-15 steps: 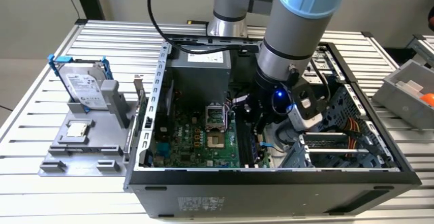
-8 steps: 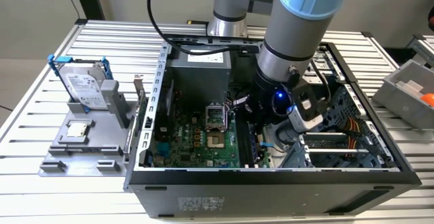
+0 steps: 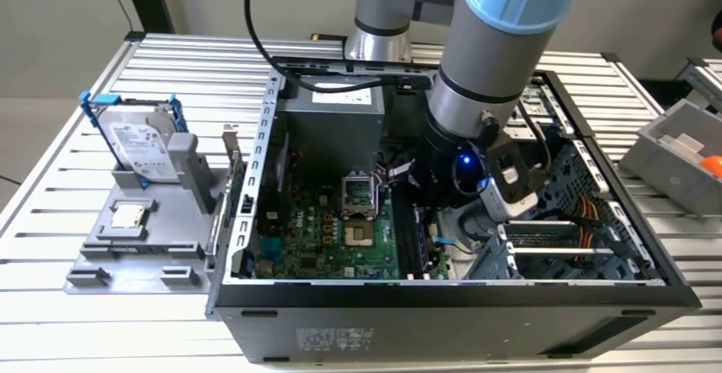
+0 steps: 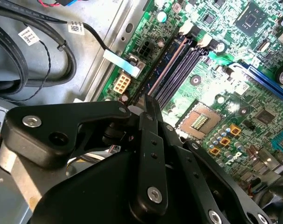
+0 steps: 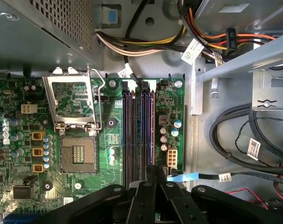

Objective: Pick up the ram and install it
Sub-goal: 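Press down the ram until it locks into place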

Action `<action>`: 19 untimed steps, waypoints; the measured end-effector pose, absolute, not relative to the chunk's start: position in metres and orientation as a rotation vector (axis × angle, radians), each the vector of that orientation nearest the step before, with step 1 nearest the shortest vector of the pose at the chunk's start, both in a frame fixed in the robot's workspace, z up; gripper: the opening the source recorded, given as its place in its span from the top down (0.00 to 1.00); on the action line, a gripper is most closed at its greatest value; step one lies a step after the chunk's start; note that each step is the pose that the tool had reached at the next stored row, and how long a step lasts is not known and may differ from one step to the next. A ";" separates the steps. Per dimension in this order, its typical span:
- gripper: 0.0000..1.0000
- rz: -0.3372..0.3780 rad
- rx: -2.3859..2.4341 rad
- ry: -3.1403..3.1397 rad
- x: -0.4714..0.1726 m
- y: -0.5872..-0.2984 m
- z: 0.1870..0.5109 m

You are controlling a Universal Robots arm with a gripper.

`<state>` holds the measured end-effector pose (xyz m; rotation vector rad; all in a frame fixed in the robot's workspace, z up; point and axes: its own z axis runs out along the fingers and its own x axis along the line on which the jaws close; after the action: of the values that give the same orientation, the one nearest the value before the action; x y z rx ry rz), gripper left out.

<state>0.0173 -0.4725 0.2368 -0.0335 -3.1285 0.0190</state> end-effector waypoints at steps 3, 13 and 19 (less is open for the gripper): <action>1.00 0.019 -0.034 -3.128 0.017 -0.473 0.237; 1.00 0.019 -0.040 -3.128 0.017 -0.473 0.237; 1.00 0.019 0.011 -3.129 0.017 -0.473 0.237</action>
<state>0.0173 -0.4734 0.2368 0.0110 -3.1288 0.0193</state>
